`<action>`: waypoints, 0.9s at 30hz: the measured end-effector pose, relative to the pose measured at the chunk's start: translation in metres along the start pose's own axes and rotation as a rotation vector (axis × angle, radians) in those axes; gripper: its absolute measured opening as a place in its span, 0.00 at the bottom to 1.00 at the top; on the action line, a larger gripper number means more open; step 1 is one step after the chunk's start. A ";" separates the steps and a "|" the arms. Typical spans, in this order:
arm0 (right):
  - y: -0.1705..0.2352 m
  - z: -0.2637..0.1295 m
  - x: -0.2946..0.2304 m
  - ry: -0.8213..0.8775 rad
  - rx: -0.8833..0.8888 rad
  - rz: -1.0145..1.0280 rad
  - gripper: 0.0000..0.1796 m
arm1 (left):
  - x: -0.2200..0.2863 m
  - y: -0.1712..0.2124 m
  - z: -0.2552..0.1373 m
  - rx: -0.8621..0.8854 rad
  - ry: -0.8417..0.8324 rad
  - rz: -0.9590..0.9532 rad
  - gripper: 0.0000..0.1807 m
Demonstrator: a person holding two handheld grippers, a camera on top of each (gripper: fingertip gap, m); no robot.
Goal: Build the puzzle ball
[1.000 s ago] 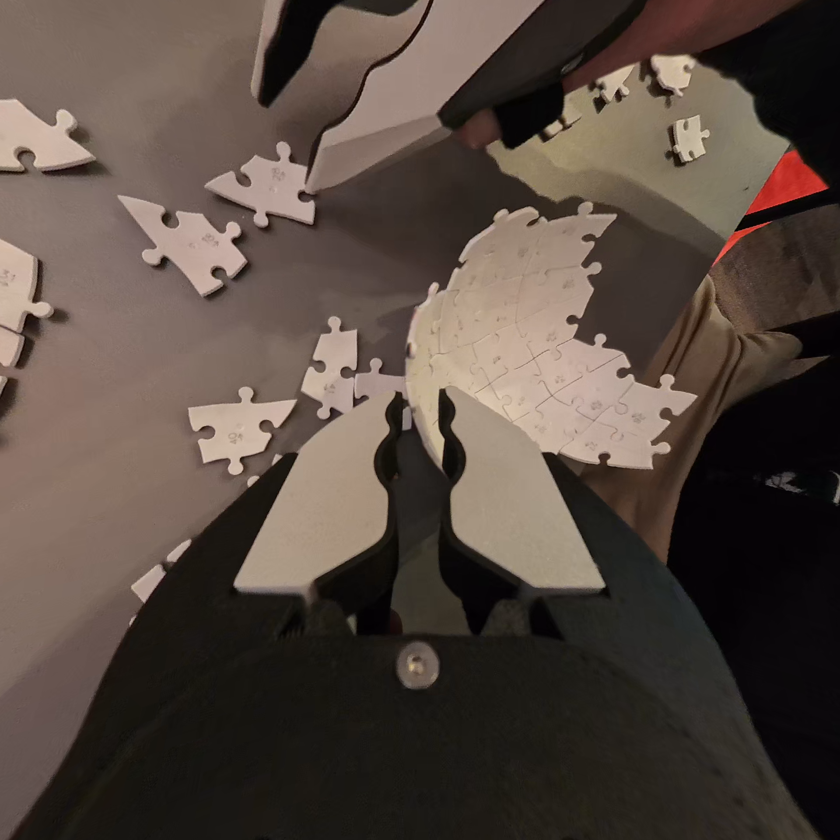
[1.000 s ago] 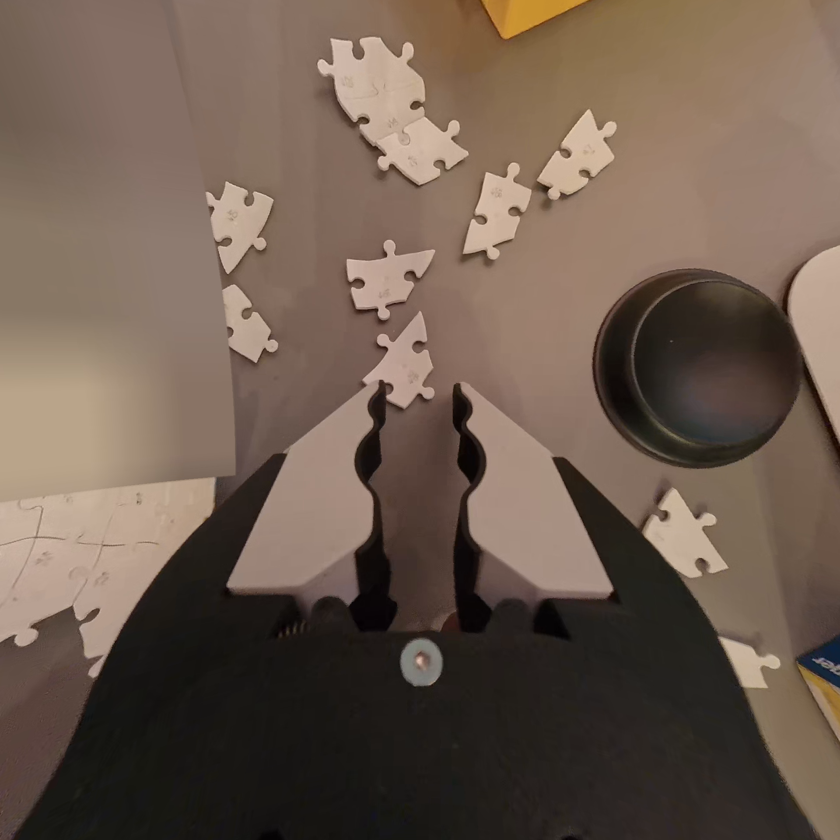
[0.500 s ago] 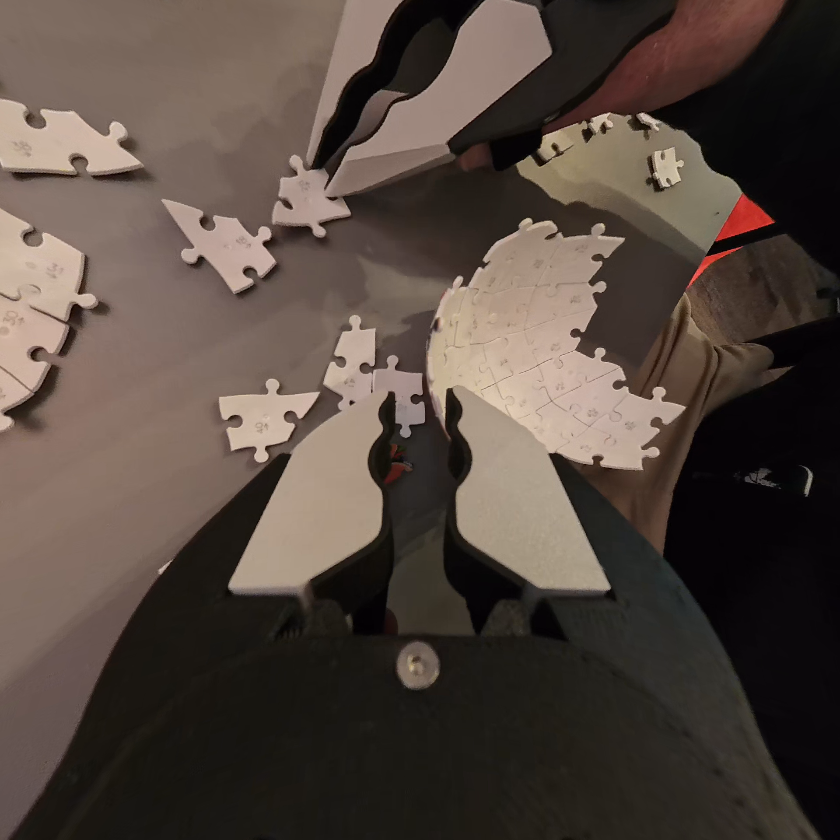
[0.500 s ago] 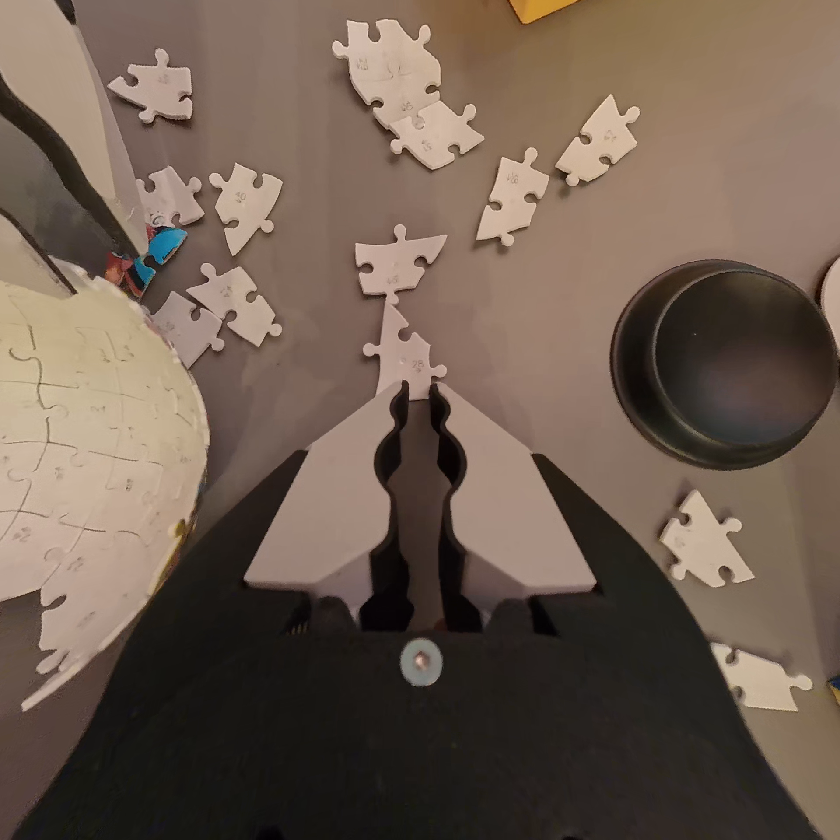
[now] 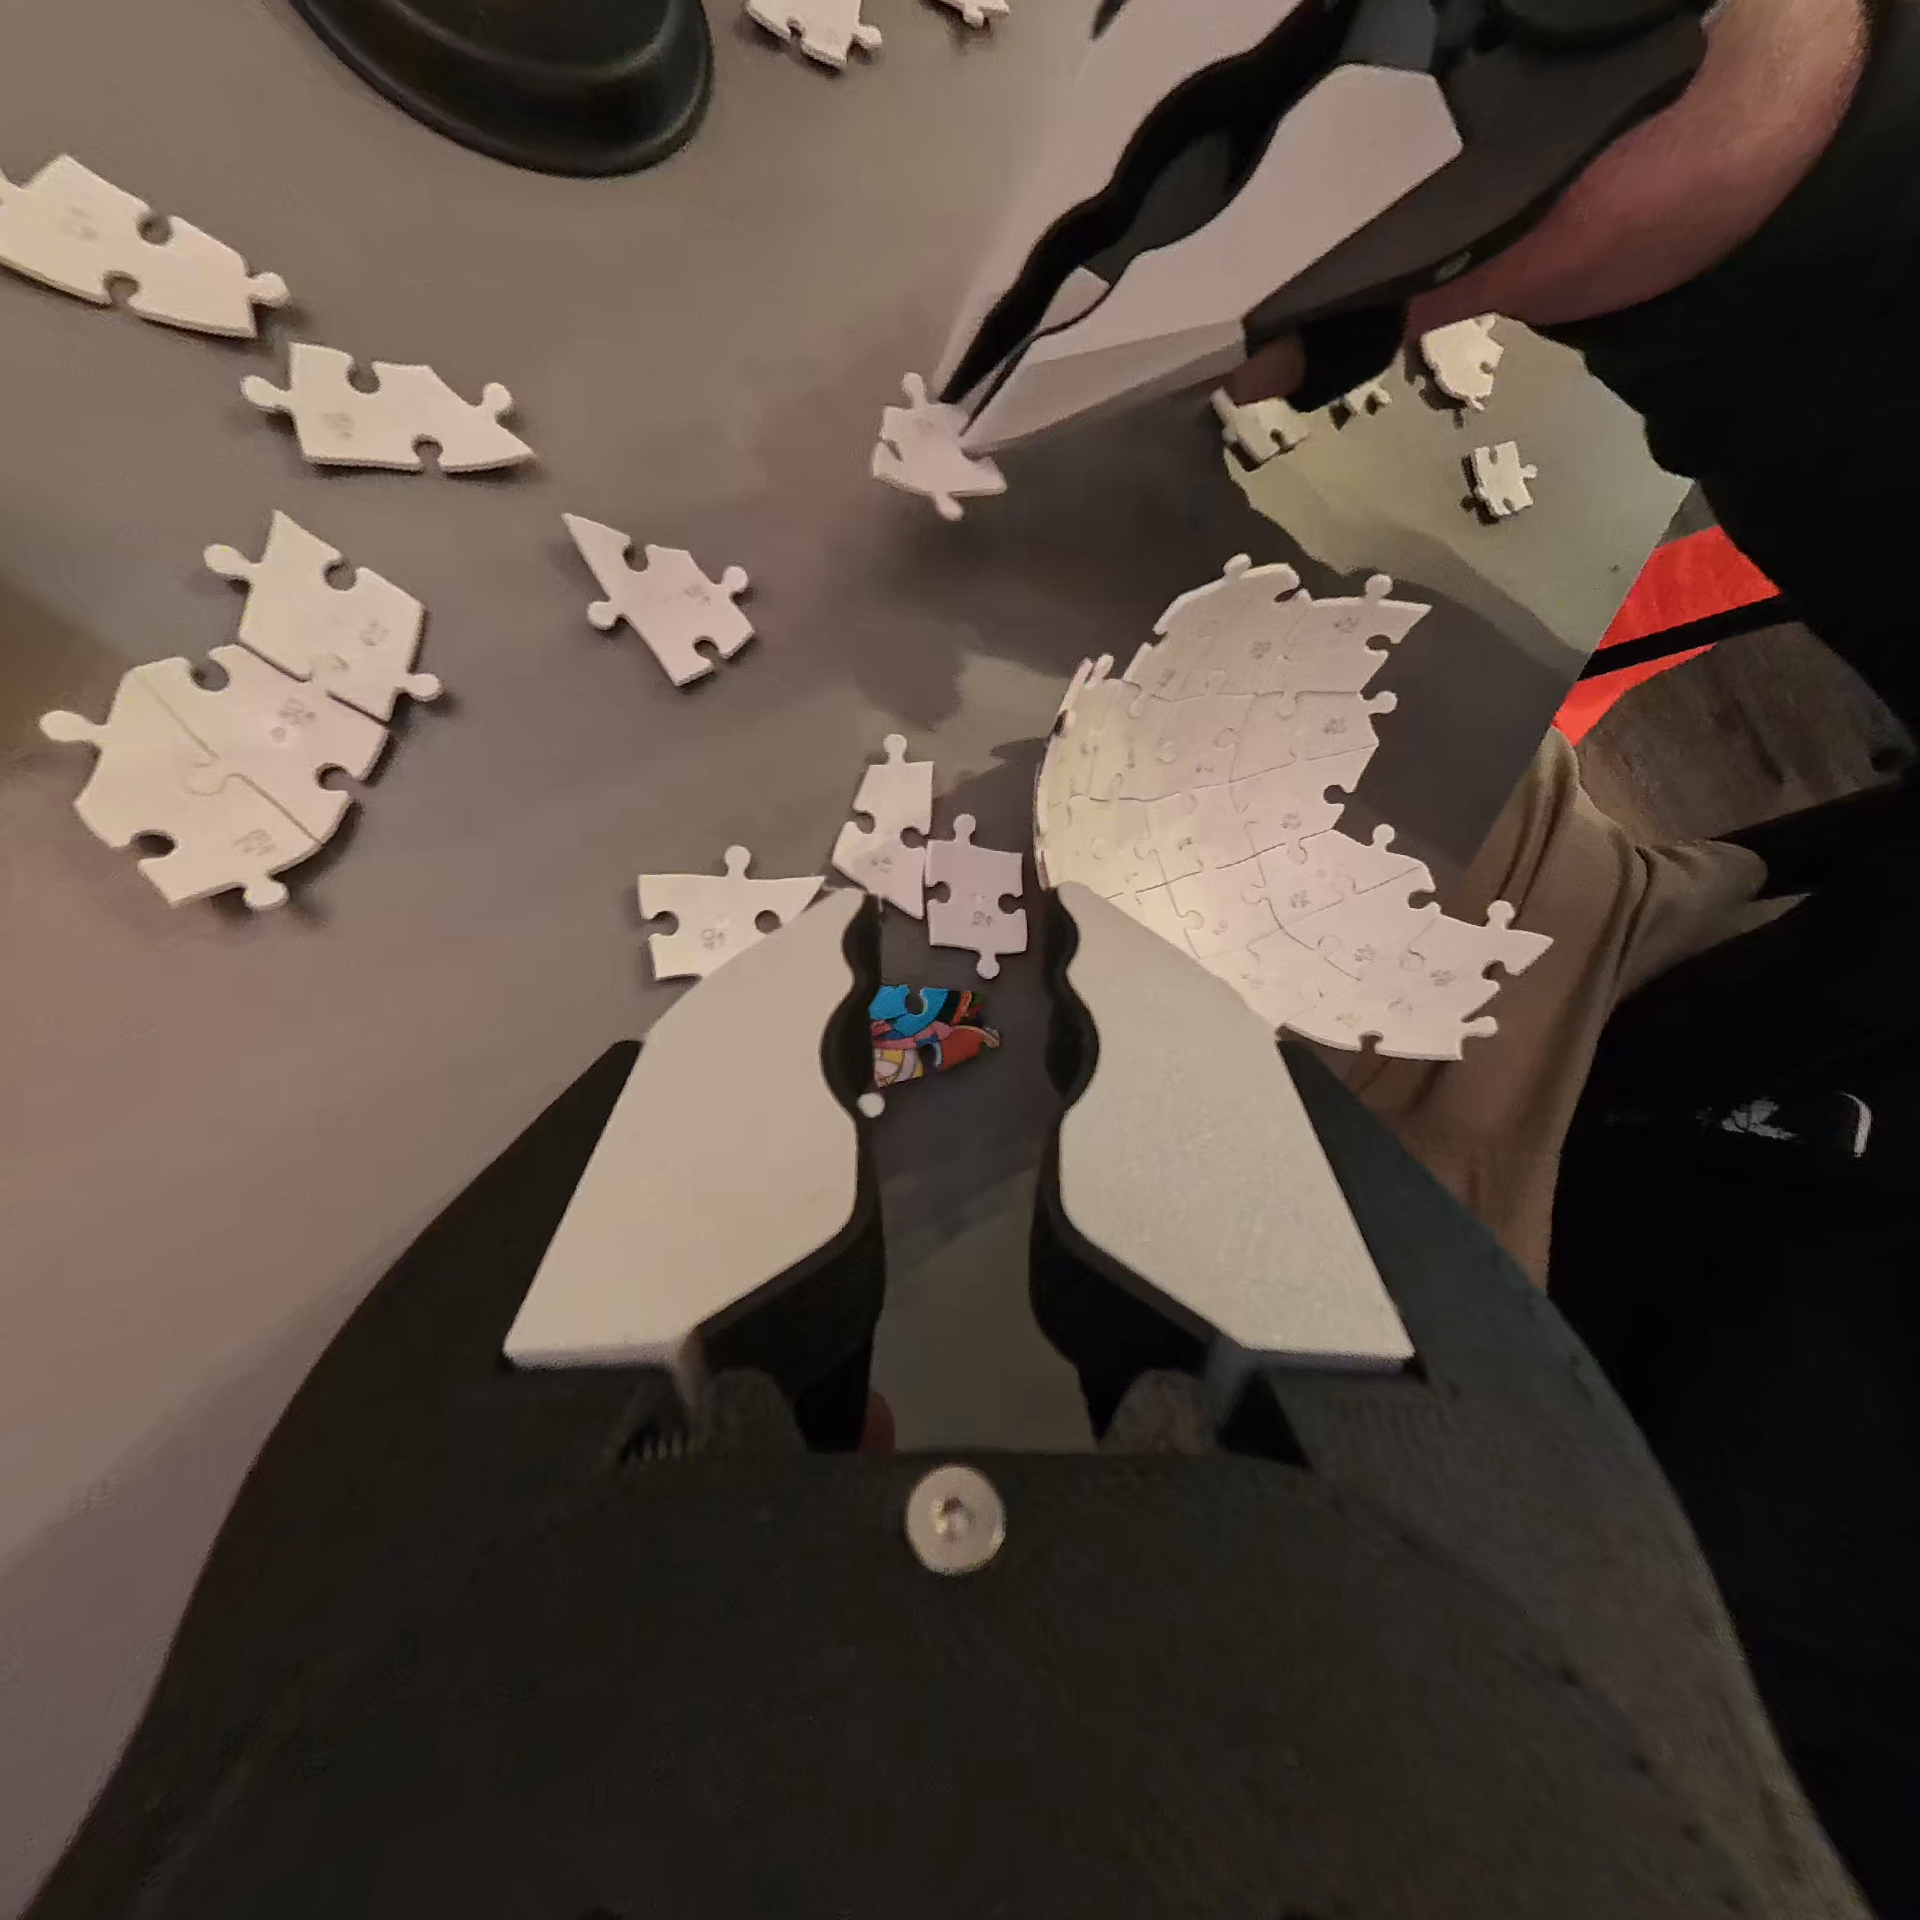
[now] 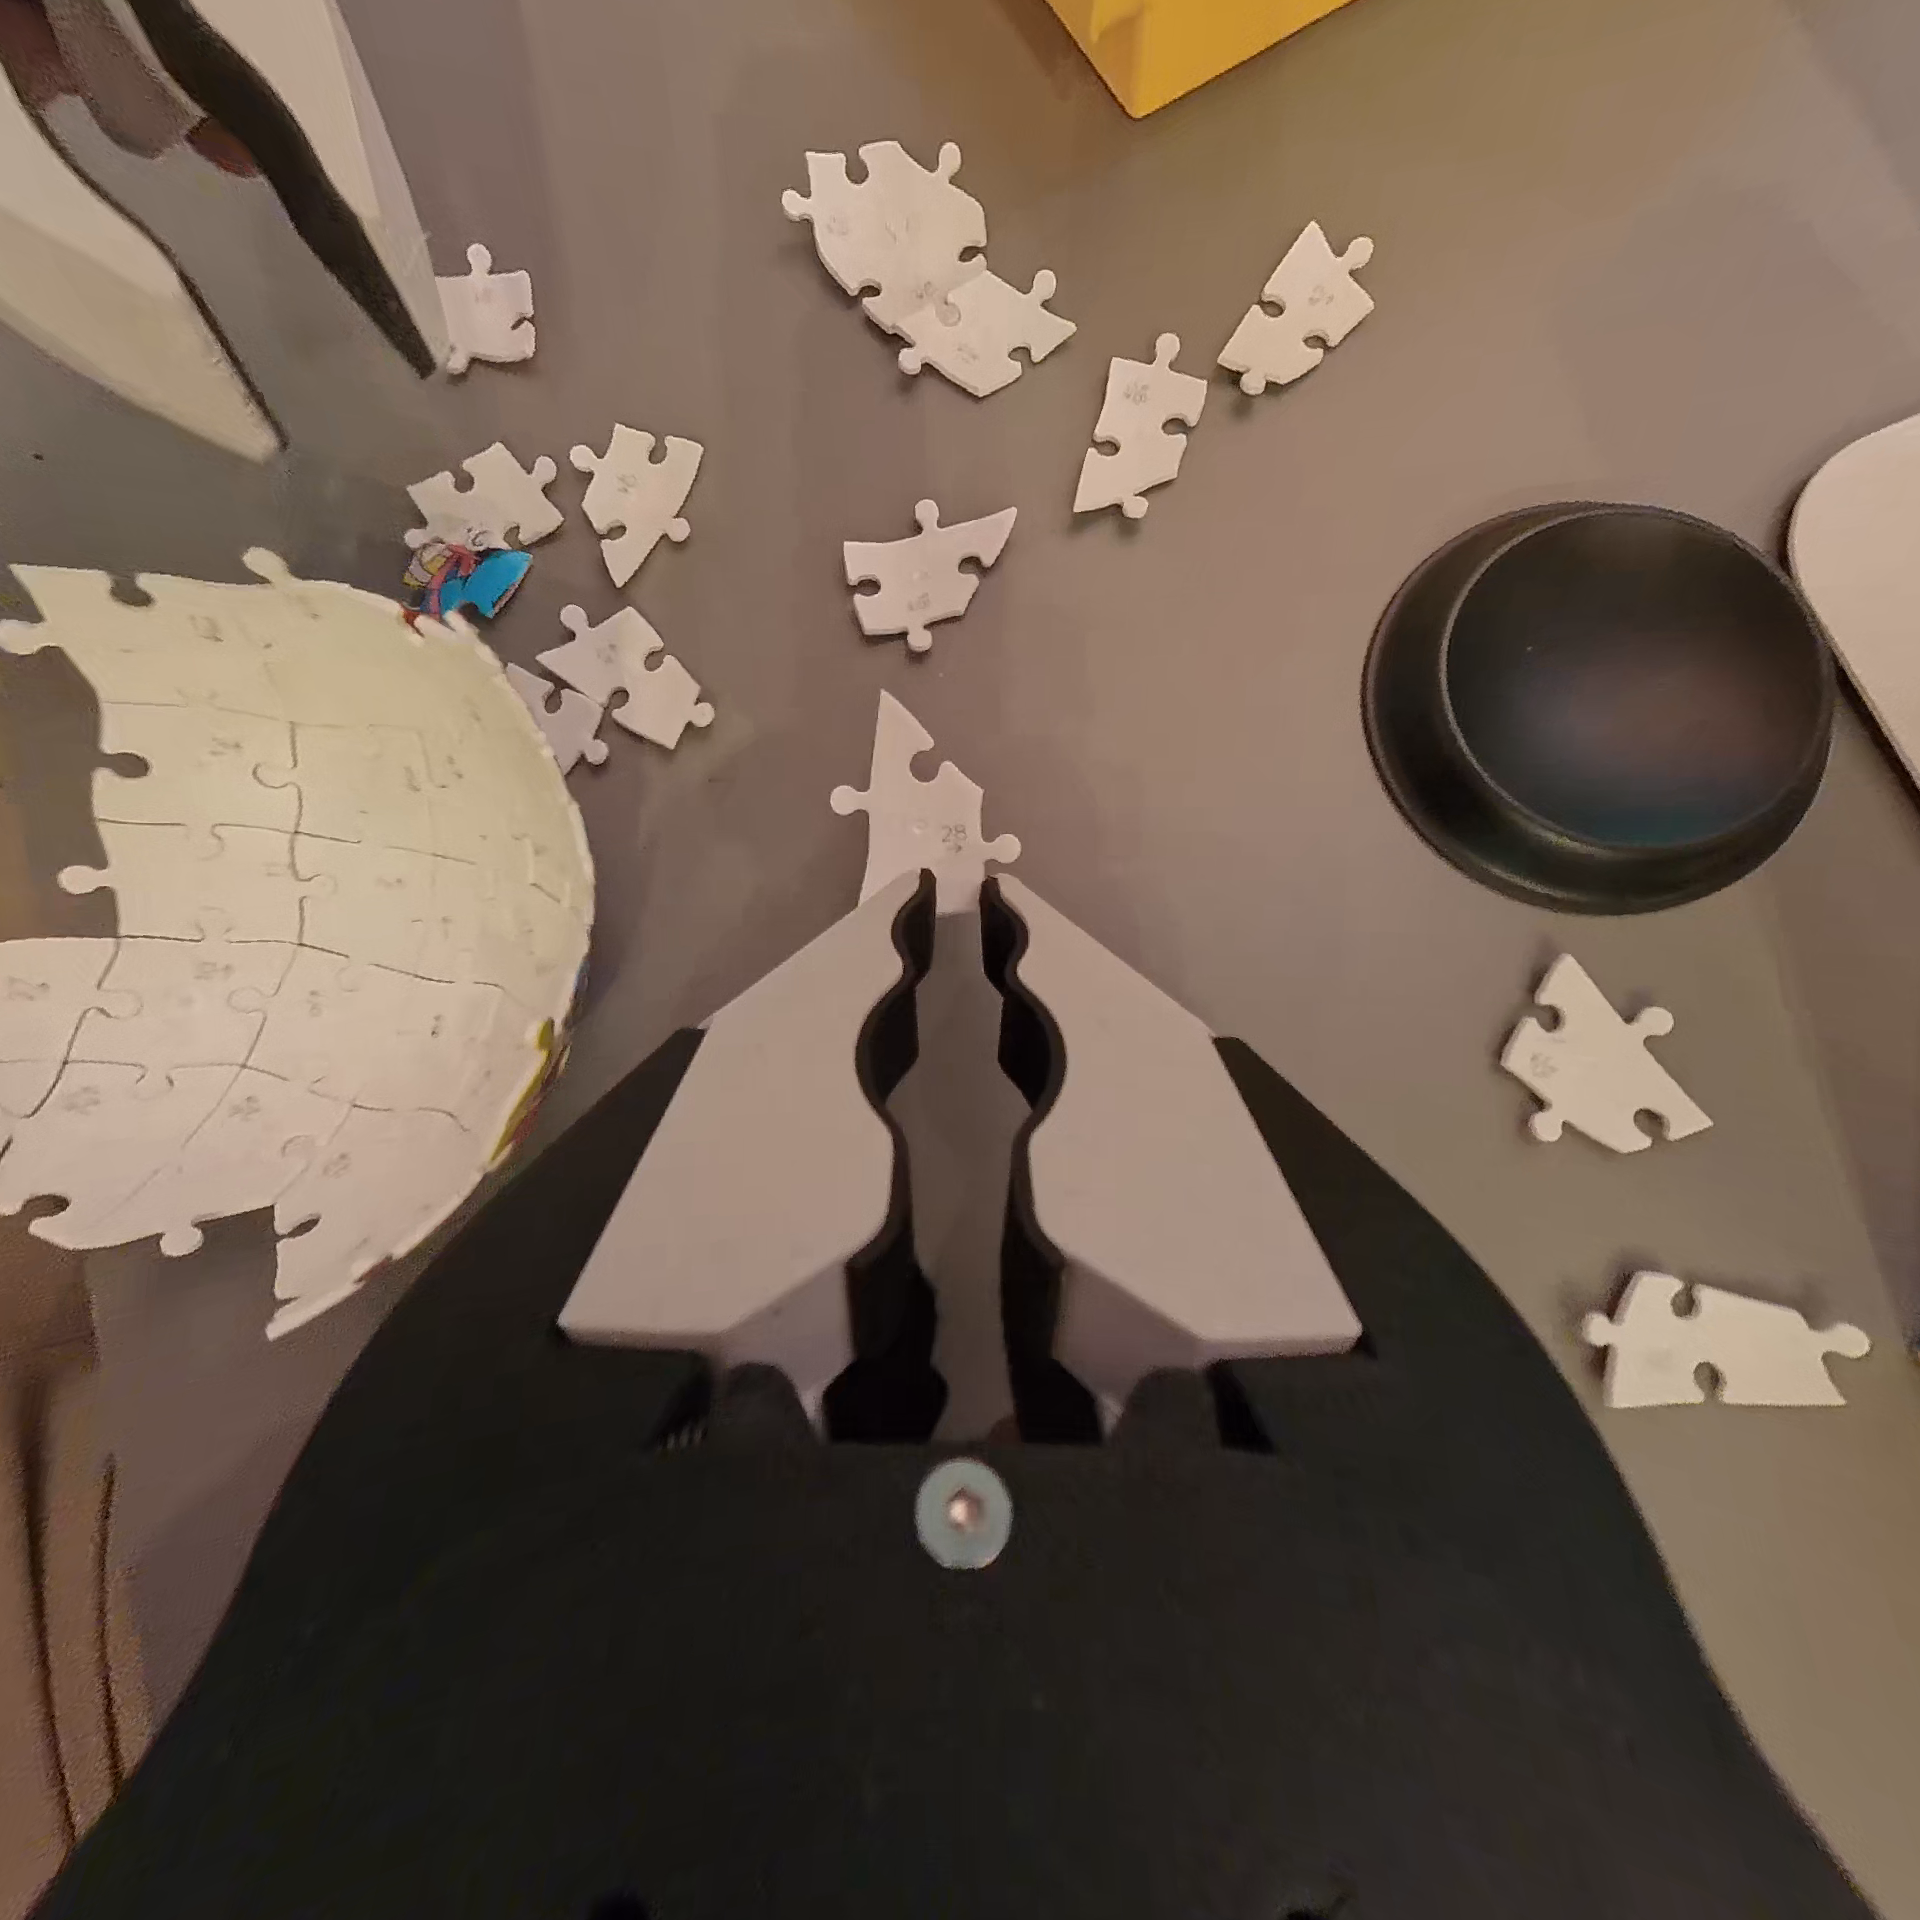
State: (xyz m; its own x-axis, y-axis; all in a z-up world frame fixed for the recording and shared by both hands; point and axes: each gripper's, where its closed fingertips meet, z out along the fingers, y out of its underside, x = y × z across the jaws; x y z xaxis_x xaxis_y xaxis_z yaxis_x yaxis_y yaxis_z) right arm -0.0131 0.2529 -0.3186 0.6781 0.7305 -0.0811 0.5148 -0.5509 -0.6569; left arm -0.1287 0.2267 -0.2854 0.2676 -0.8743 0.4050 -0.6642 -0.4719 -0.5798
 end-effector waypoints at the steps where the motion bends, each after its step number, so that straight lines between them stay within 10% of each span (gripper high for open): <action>1: 0.001 -0.002 -0.001 -0.001 0.006 0.007 0.04 | -0.002 -0.001 -0.002 0.007 -0.009 -0.002 0.16; 27: 0.025 -0.017 0.002 0.042 0.011 0.030 0.04 | -0.040 0.005 -0.003 0.103 -0.119 -0.053 0.14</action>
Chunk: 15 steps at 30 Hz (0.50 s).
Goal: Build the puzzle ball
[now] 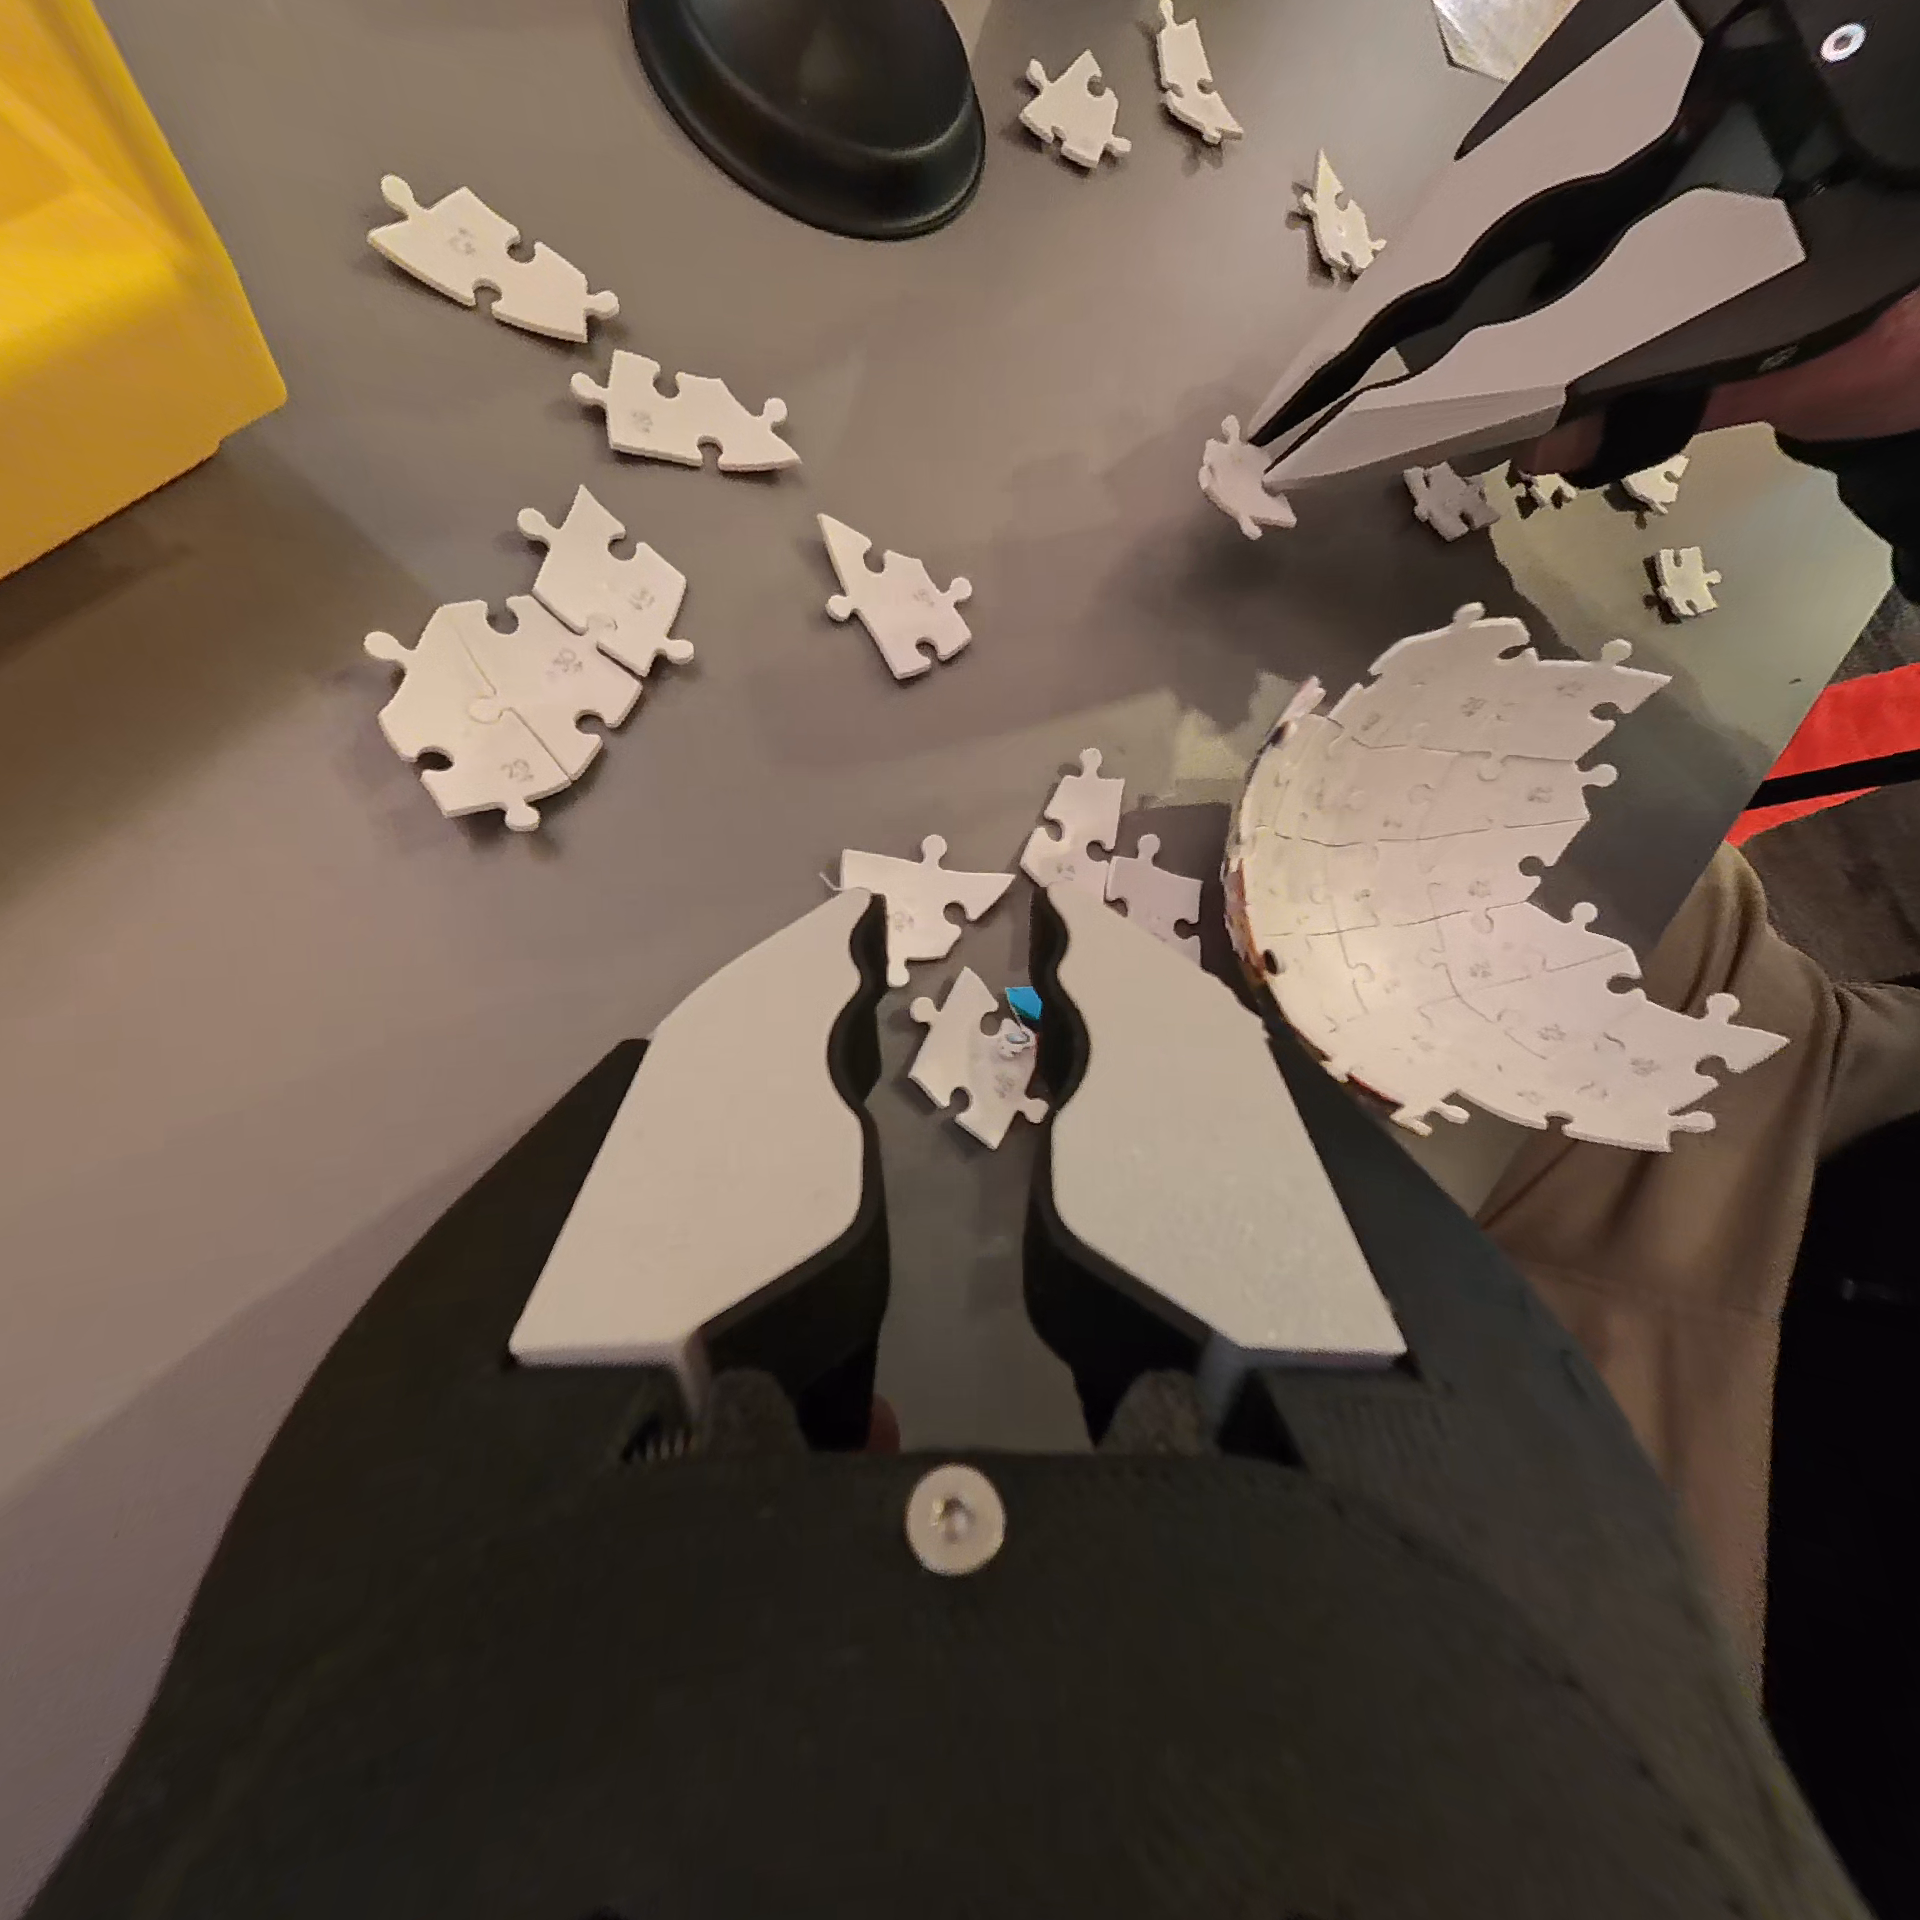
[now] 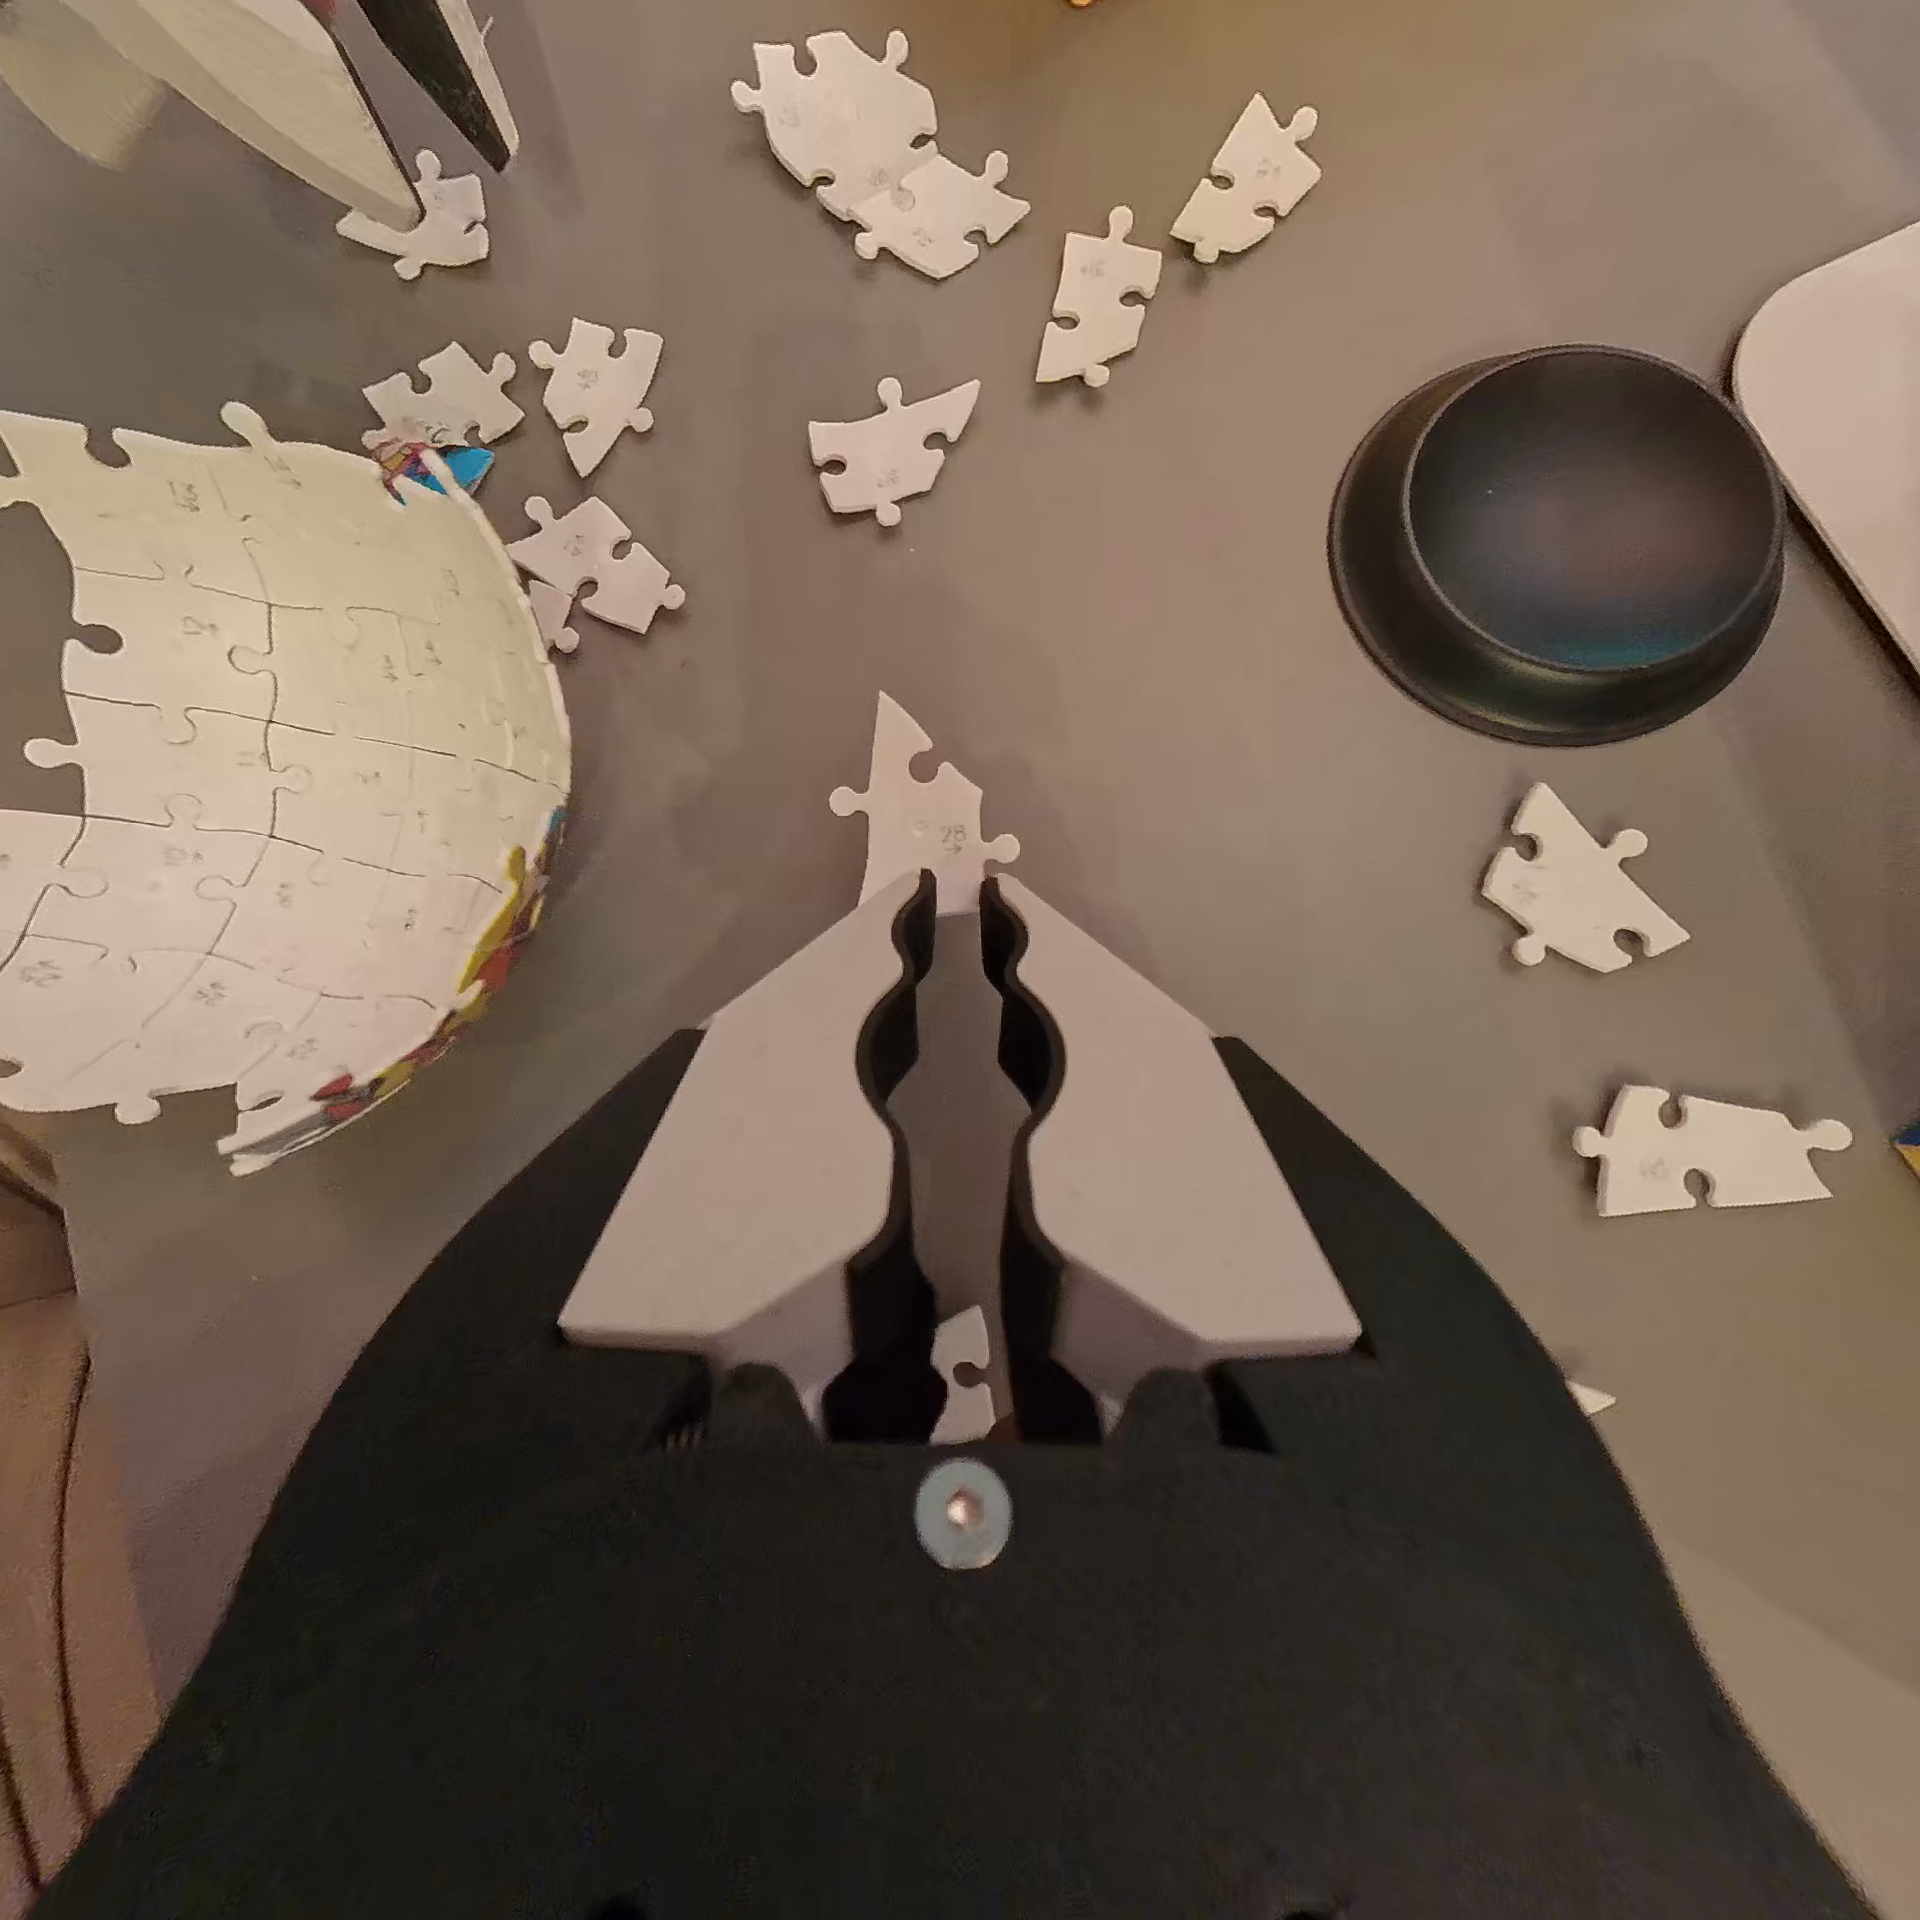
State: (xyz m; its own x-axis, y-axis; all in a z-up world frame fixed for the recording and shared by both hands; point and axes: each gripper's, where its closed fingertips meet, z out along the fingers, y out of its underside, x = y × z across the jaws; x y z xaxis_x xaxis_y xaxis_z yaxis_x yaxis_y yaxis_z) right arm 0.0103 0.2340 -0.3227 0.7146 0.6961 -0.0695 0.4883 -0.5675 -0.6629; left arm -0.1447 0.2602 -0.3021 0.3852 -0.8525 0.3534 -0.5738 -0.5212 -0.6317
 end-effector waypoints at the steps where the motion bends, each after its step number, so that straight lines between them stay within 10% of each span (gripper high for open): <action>1: 0.001 0.000 0.001 0.001 -0.002 0.000 0.04 | -0.001 0.000 0.000 0.004 -0.002 -0.001 0.14; 15: 0.006 0.003 0.004 0.008 -0.021 -0.013 0.04 | -0.014 0.002 -0.001 0.011 -0.056 -0.004 0.15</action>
State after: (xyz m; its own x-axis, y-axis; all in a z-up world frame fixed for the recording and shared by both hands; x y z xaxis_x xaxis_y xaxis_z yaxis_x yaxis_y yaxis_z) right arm 0.0146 0.2352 -0.3290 0.7120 0.7000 -0.0549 0.5082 -0.5678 -0.6475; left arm -0.1520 0.2712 -0.3076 0.4275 -0.8466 0.3172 -0.5642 -0.5239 -0.6381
